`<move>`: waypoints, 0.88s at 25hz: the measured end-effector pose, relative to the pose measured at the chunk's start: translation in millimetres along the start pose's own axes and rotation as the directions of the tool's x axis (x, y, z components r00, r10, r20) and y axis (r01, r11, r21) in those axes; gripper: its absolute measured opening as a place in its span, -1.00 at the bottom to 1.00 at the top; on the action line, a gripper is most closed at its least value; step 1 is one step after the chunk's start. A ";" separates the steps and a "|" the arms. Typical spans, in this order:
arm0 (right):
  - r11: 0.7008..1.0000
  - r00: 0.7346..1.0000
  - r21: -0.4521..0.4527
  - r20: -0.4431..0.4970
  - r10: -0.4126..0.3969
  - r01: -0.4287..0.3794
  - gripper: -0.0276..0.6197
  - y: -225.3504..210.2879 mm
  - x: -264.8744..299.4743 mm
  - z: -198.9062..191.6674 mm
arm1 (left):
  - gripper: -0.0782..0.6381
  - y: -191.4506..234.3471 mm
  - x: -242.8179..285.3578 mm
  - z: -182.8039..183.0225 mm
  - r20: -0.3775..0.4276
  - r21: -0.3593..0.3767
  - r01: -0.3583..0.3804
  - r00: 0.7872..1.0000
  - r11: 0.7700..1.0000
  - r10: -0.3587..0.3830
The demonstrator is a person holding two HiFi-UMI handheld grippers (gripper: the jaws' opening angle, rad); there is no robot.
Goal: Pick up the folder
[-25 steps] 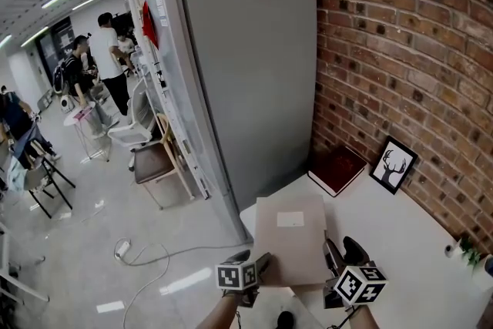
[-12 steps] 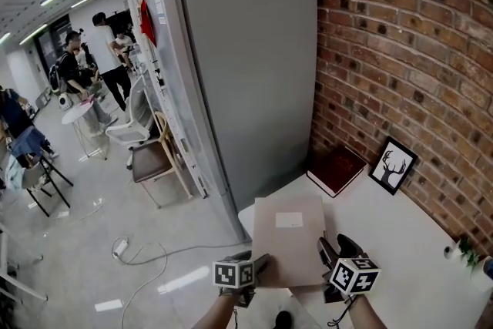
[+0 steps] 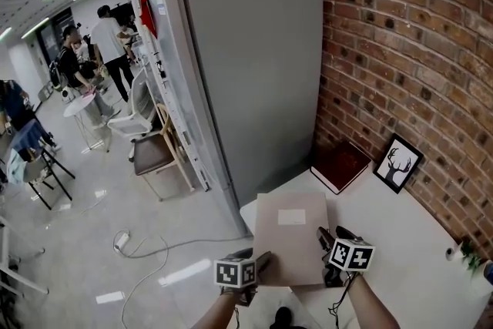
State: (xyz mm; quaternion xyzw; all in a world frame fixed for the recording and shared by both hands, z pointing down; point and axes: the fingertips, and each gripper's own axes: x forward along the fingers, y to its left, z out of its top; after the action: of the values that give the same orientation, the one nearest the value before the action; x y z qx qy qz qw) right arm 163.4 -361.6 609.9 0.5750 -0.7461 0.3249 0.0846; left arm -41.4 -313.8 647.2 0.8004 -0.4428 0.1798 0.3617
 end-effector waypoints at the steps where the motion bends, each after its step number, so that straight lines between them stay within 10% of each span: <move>1: 1.000 1.000 -0.003 -0.017 -0.003 0.003 -0.09 -3.2 4.7 -2.3 | -0.09 0.4 0.2 0.0 0.001 0.002 -0.002 1.000 1.000 0.002; 22: 0.994 0.976 -0.044 -0.197 0.093 -0.104 -0.09 -5.8 39.6 -27.7 | -0.09 1.7 1.2 -2.2 -0.029 -0.048 -0.017 0.999 0.999 0.015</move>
State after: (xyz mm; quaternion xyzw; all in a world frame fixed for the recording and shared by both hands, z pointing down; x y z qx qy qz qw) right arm 149.0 -377.9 653.4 0.5002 -0.7703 0.3633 0.1565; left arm -42.1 -313.5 650.2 0.7852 -0.4482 0.1833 0.3860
